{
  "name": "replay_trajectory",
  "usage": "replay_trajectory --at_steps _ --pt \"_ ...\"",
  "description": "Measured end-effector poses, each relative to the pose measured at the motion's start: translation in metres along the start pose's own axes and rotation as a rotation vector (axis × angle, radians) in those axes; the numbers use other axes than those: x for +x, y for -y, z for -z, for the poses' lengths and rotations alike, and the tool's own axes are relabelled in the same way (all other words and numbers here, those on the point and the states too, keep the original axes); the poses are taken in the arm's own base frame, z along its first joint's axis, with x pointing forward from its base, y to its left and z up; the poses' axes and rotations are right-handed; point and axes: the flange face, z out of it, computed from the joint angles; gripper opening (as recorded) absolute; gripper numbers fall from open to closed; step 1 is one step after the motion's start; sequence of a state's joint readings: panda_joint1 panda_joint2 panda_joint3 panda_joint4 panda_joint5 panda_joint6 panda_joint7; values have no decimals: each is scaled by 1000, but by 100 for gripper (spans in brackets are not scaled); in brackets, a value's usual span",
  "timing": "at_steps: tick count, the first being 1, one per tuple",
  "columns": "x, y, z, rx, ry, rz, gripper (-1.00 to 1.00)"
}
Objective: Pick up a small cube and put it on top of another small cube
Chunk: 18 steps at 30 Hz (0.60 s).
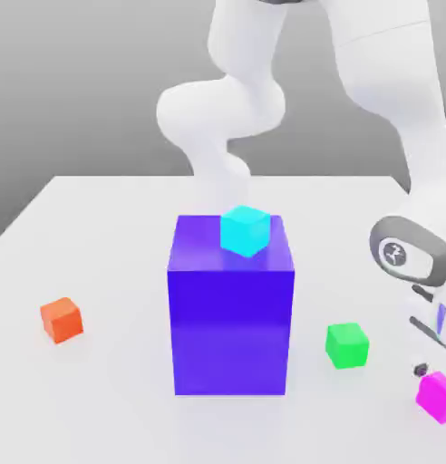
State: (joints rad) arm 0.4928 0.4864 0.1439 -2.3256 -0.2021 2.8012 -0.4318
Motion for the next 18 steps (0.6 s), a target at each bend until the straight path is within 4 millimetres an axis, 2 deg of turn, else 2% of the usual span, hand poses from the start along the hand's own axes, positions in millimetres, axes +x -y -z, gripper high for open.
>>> replay_trajectory --at_steps 3,4,9,13,18 --pt "0 0 -5 1 2 1 -100" --pt "0 0 -1 1 2 1 -100" --pt "-4 1 56 -4 5 -10 -100" --pt "-41 11 82 -38 25 -137 -100" --pt "-93 30 103 -47 22 -325 -100"
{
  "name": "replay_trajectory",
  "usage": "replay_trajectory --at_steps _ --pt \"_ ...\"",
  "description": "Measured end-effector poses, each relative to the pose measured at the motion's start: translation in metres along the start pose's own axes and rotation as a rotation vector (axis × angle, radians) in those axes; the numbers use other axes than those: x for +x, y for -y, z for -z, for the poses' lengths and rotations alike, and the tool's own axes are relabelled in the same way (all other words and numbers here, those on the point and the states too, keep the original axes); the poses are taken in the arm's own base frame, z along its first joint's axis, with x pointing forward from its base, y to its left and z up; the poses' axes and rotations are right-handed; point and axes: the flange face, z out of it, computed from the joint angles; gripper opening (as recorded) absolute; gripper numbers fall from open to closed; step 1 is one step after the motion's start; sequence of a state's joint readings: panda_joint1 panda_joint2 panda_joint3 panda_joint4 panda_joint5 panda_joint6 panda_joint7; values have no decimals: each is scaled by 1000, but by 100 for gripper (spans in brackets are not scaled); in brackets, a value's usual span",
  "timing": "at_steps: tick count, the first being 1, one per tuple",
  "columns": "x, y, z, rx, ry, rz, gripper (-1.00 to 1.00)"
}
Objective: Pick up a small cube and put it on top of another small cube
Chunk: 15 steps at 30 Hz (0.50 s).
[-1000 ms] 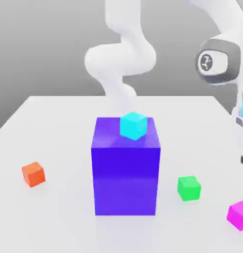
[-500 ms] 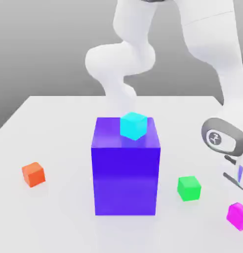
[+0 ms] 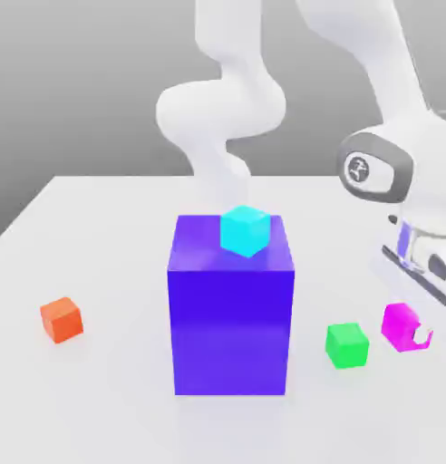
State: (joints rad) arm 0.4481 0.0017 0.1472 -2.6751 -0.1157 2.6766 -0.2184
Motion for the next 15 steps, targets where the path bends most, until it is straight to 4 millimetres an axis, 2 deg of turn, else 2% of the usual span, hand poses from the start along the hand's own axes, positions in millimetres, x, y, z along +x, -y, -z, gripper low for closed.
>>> replay_trajectory --at_steps 4,5,11,12,15 --pt "-44 11 8 37 -6 -142 -100" --pt "-50 13 5 45 -7 -161 -100" --pt "-54 17 -45 52 -8 -181 -100" --pt "-55 17 -53 51 -8 -183 100" --pt "-55 17 -53 51 -8 -183 100"
